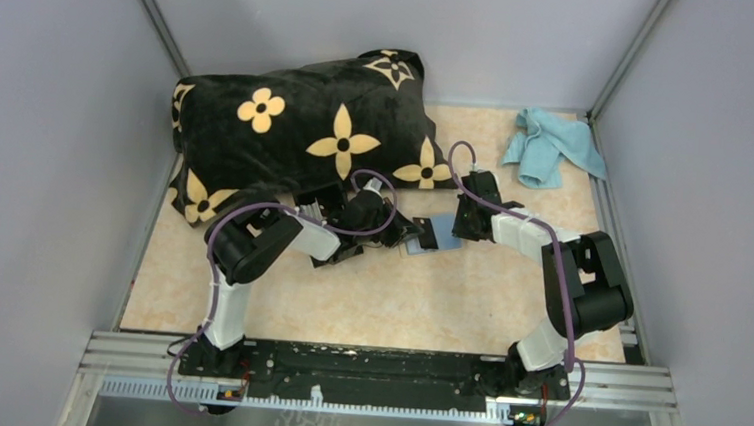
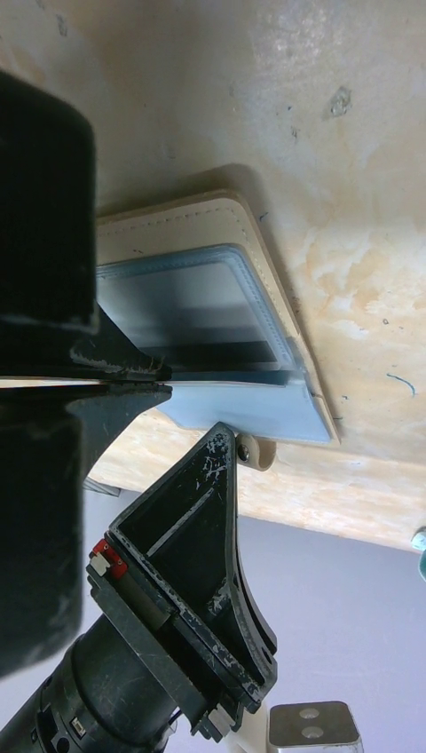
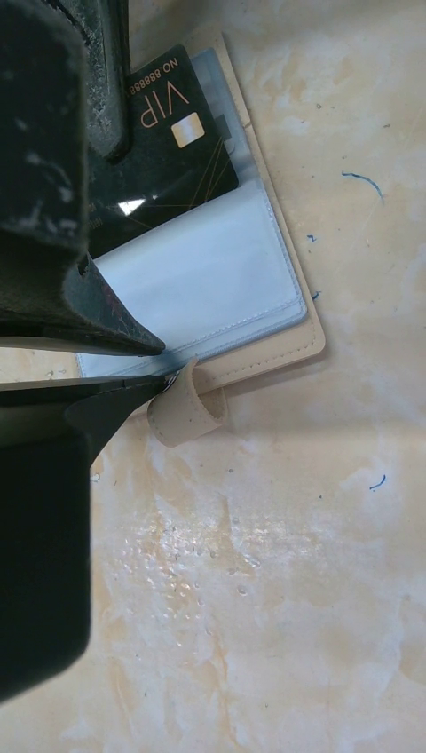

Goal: Put the credit cards into the card holder
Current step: Insert the credit card into the card holder.

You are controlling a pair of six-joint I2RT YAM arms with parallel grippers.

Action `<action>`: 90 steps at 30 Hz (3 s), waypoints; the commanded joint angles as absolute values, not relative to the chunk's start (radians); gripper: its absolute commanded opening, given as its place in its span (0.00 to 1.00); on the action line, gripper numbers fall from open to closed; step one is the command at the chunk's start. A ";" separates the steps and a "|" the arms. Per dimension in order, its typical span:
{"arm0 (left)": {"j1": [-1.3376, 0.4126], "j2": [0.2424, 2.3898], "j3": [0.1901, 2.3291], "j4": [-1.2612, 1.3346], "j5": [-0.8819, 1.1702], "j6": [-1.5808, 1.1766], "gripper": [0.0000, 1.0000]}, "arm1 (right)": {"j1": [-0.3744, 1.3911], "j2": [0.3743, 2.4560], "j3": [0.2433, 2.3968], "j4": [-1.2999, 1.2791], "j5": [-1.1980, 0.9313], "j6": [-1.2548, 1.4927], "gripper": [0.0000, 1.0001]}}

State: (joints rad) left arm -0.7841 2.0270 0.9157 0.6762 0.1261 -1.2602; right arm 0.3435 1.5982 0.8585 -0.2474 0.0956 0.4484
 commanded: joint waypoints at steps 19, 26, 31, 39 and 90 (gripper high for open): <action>-0.801 2.100 0.956 0.760 0.147 -1.269 0.00 | 0.333 1.608 0.867 -0.238 0.090 0.448 0.15; -0.813 2.121 0.992 0.720 0.136 -1.269 0.00 | 0.334 1.609 0.871 -0.245 0.086 0.446 0.15; -0.825 2.126 1.017 0.672 0.126 -1.247 0.05 | 0.334 1.604 0.881 -0.252 0.080 0.446 0.15; -0.840 2.094 1.040 0.546 0.106 -1.194 0.38 | 0.334 1.606 0.892 -0.261 0.077 0.442 0.15; -0.860 1.932 1.015 0.325 0.048 -1.047 0.36 | 0.334 1.563 0.877 -0.270 0.072 0.446 0.16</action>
State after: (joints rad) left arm -0.8528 1.9594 1.0286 0.3248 0.0525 -1.0756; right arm 0.3374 1.5963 0.8593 -0.2539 0.0837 0.4469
